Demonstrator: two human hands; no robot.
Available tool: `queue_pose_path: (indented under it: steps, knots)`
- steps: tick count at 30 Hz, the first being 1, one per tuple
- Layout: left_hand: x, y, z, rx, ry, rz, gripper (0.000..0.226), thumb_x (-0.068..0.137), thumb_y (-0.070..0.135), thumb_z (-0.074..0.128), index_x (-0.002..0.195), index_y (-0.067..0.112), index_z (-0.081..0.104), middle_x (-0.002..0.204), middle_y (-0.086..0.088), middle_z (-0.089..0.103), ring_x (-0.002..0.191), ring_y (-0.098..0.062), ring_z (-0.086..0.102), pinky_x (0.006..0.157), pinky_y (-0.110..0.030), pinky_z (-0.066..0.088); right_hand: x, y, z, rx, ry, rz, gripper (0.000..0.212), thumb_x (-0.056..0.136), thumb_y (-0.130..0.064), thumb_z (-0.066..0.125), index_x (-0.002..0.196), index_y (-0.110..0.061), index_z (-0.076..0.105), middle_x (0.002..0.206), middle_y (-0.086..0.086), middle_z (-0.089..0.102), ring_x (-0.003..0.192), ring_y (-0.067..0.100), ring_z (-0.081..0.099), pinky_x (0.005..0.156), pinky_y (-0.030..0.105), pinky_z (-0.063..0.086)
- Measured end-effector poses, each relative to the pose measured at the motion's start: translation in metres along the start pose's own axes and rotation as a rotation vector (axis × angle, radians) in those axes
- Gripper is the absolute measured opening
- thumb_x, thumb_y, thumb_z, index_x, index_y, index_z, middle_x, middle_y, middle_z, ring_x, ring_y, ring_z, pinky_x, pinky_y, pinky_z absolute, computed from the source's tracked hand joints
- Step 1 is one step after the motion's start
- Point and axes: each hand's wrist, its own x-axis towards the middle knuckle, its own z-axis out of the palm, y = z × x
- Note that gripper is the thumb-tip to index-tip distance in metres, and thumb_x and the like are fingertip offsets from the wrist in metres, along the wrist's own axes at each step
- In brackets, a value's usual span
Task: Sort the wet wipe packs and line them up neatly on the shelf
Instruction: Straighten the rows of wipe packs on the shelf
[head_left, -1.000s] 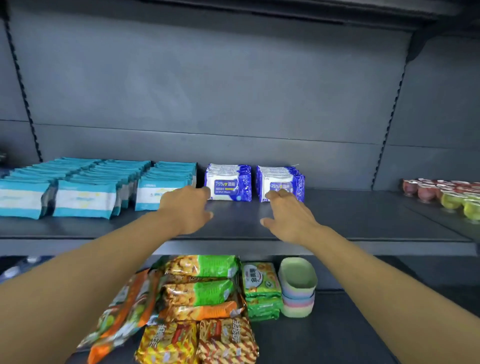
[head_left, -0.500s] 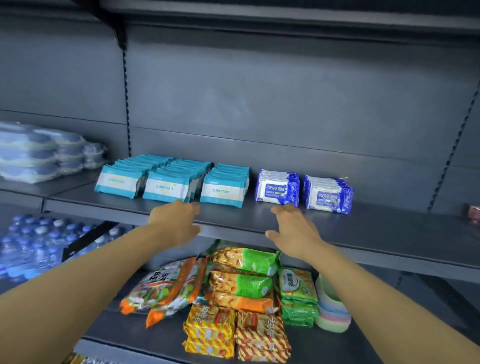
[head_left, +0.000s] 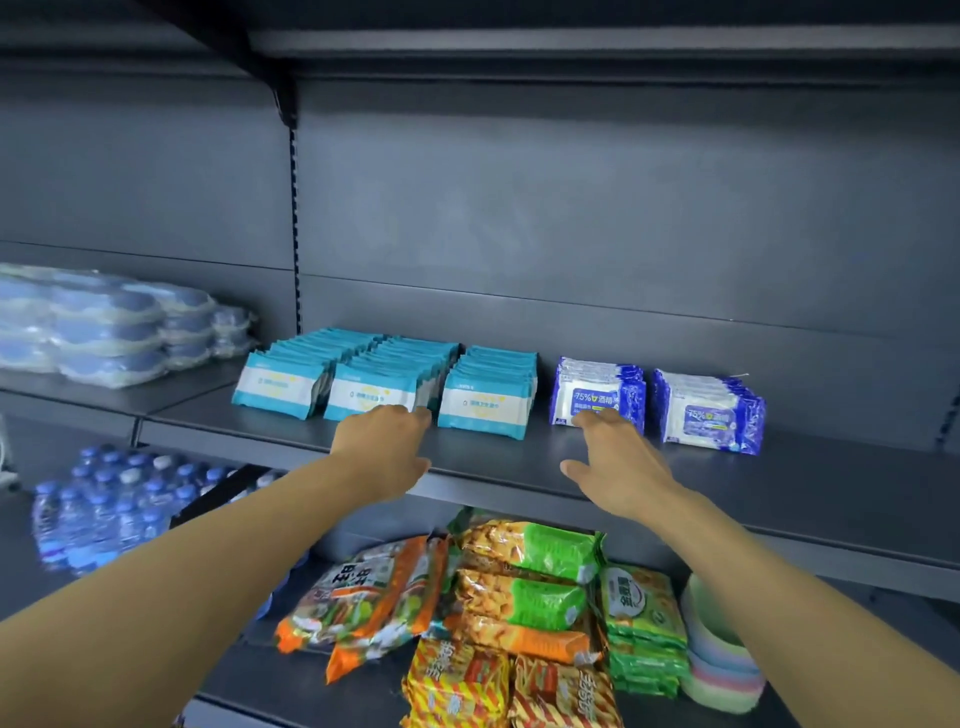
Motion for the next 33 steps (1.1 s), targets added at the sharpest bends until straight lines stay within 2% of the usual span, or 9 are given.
queue_pose_path:
  steps: [4, 8, 11, 14, 21, 24, 27, 30, 33]
  knots:
    - [0.024, -0.028, 0.013, -0.04, -0.001, 0.027, 0.045, 0.091, 0.036, 0.054, 0.131, 0.019, 0.043, 0.122, -0.004, 0.055, 0.108, -0.024, 0.054, 0.073, -0.033, 0.041, 0.017, -0.018, 0.012, -0.011, 0.007, 0.048, 0.056, 0.09, -0.033, 0.059, 0.138, -0.014, 0.036, 0.137, 0.008, 0.041, 0.127, 0.026, 0.041, 0.094, 0.039, 0.044]
    - [0.054, -0.059, 0.027, -0.037, 0.072, 0.138, 0.048, 0.09, 0.036, 0.057, 0.132, 0.018, 0.043, 0.127, -0.005, 0.053, 0.115, -0.024, 0.051, 0.088, -0.038, 0.045, 0.041, -0.043, 0.027, -0.016, 0.037, 0.13, 0.057, 0.089, -0.032, 0.062, 0.137, -0.013, 0.037, 0.136, 0.009, 0.042, 0.127, 0.027, 0.041, 0.096, 0.04, 0.045]
    - [0.077, -0.086, 0.042, -0.004, 0.089, 0.209, 0.059, 0.089, 0.035, 0.059, 0.14, 0.018, 0.034, 0.142, -0.006, 0.041, 0.129, -0.026, 0.04, 0.103, -0.042, 0.037, 0.061, -0.069, 0.04, 0.008, 0.069, 0.172, 0.053, 0.086, -0.03, 0.064, 0.132, -0.014, 0.041, 0.129, 0.01, 0.046, 0.12, 0.027, 0.046, 0.091, 0.039, 0.046]
    - [0.097, -0.116, 0.054, 0.047, 0.091, 0.22, 0.074, 0.088, 0.038, 0.061, 0.147, 0.019, 0.02, 0.153, -0.006, 0.024, 0.139, -0.026, 0.026, 0.112, -0.045, 0.026, 0.083, -0.099, 0.056, 0.031, 0.093, 0.157, 0.053, 0.086, -0.029, 0.065, 0.13, -0.013, 0.042, 0.127, 0.009, 0.044, 0.118, 0.026, 0.047, 0.094, 0.04, 0.046]
    - [0.134, -0.16, 0.077, 0.104, 0.144, 0.213, 0.091, 0.08, 0.048, 0.067, 0.148, 0.02, 0.012, 0.152, -0.007, 0.018, 0.141, -0.026, 0.017, 0.114, -0.049, 0.014, 0.138, -0.154, 0.089, 0.084, 0.128, 0.072, 0.065, 0.084, -0.029, 0.069, 0.138, -0.018, 0.036, 0.129, 0.004, 0.042, 0.122, 0.022, 0.043, 0.094, 0.036, 0.045]
    - [0.143, -0.165, 0.087, 0.1, 0.156, 0.226, 0.091, 0.078, 0.049, 0.068, 0.146, 0.019, 0.016, 0.144, -0.006, 0.025, 0.136, -0.024, 0.025, 0.113, -0.047, 0.016, 0.152, -0.165, 0.104, 0.09, 0.14, 0.051, 0.074, 0.078, -0.032, 0.074, 0.139, -0.022, 0.034, 0.124, 0.003, 0.039, 0.115, 0.021, 0.045, 0.092, 0.032, 0.045]
    - [0.147, -0.168, 0.094, 0.07, 0.206, 0.25, 0.083, 0.077, 0.047, 0.07, 0.141, 0.02, 0.023, 0.135, -0.004, 0.029, 0.124, -0.021, 0.037, 0.109, -0.039, 0.026, 0.16, -0.17, 0.116, 0.023, 0.164, 0.036, 0.08, 0.074, -0.04, 0.076, 0.139, -0.024, 0.033, 0.12, 0.001, 0.034, 0.112, 0.018, 0.04, 0.097, 0.027, 0.038]
    - [0.148, -0.17, 0.096, 0.019, 0.247, 0.276, 0.08, 0.075, 0.044, 0.071, 0.138, 0.02, 0.028, 0.13, -0.004, 0.031, 0.118, -0.02, 0.041, 0.102, -0.033, 0.031, 0.163, -0.171, 0.121, -0.066, 0.24, -0.003, 0.077, 0.069, -0.041, 0.079, 0.133, -0.022, 0.041, 0.119, 0.002, 0.034, 0.112, 0.02, 0.035, 0.098, 0.029, 0.034]
    - [0.147, -0.172, 0.099, -0.034, 0.27, 0.288, 0.081, 0.074, 0.043, 0.072, 0.139, 0.021, 0.03, 0.132, -0.003, 0.032, 0.118, -0.02, 0.043, 0.102, -0.033, 0.029, 0.162, -0.172, 0.126, -0.135, 0.317, -0.073, 0.068, 0.063, -0.035, 0.083, 0.122, -0.015, 0.055, 0.115, 0.005, 0.041, 0.108, 0.024, 0.041, 0.091, 0.032, 0.038]
